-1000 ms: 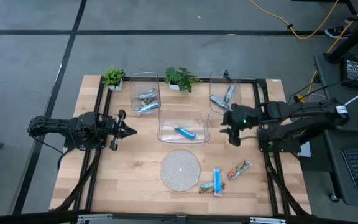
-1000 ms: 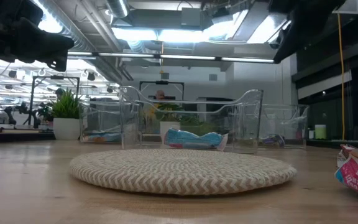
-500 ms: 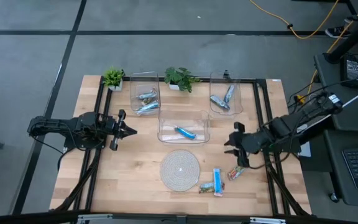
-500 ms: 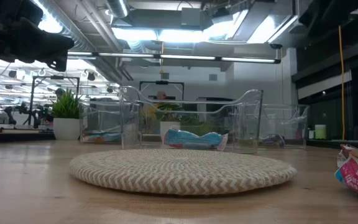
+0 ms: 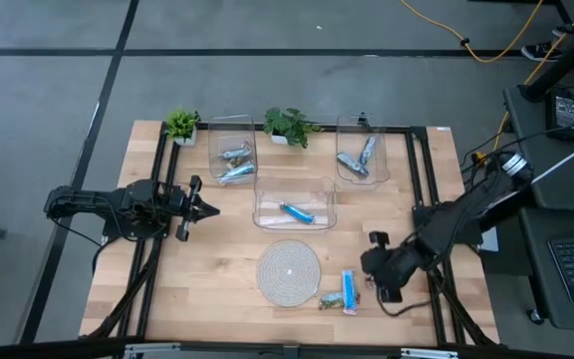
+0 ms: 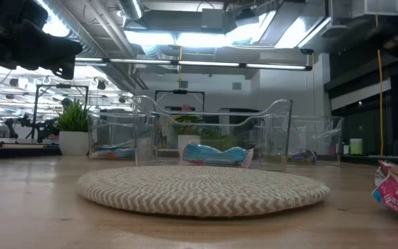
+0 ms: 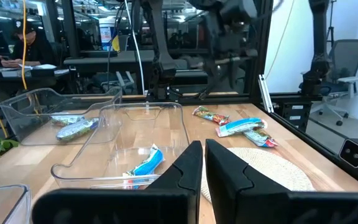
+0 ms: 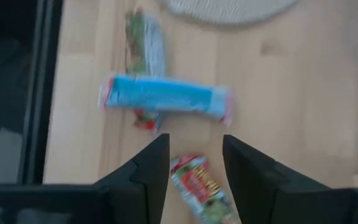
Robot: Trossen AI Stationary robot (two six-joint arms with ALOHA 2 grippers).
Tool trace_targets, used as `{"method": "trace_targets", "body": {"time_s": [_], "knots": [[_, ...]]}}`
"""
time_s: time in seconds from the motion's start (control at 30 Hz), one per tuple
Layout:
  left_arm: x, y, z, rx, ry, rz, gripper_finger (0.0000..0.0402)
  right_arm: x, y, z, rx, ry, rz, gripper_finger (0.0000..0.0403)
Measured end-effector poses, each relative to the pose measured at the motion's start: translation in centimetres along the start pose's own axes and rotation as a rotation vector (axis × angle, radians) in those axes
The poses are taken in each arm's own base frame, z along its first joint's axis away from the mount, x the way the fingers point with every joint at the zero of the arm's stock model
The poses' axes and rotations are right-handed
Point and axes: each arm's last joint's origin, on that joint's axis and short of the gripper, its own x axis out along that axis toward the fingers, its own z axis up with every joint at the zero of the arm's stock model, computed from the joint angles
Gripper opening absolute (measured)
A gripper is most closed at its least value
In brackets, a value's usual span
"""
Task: Pick and place Granola Bars by type
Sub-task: Put the red granola bar into the bottom transparent bin
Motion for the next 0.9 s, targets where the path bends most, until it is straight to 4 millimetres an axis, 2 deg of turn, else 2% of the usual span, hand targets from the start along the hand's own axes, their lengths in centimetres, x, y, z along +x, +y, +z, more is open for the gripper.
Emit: {"method": "trace_targets", "body": {"time_s": [0.3, 0.7, 0.8, 0.9], "knots": [[0.0, 0.0, 0.0, 0.000, 0.000, 0.000, 0.0011, 3.4, 1.3, -1.1, -0.024, 0.149, -0.034, 0.0152], [0.0, 0.0, 0.0, 0.000, 0.000, 0.000, 0.0011, 4.9, 1.2, -1.7, 0.057, 0.227, -0.111, 0.0153], [0.0, 0.0, 0.0, 0.000, 0.000, 0.000, 0.0011, 5.5, 1.2, -1.8, 0.059, 0.245, -0.120, 0.0166], [0.0, 0.0, 0.0, 0.000, 0.000, 0.000, 0.0014, 6.1, 1.3, -2.0, 0.061, 0.278, -0.121, 0.0201]]}}
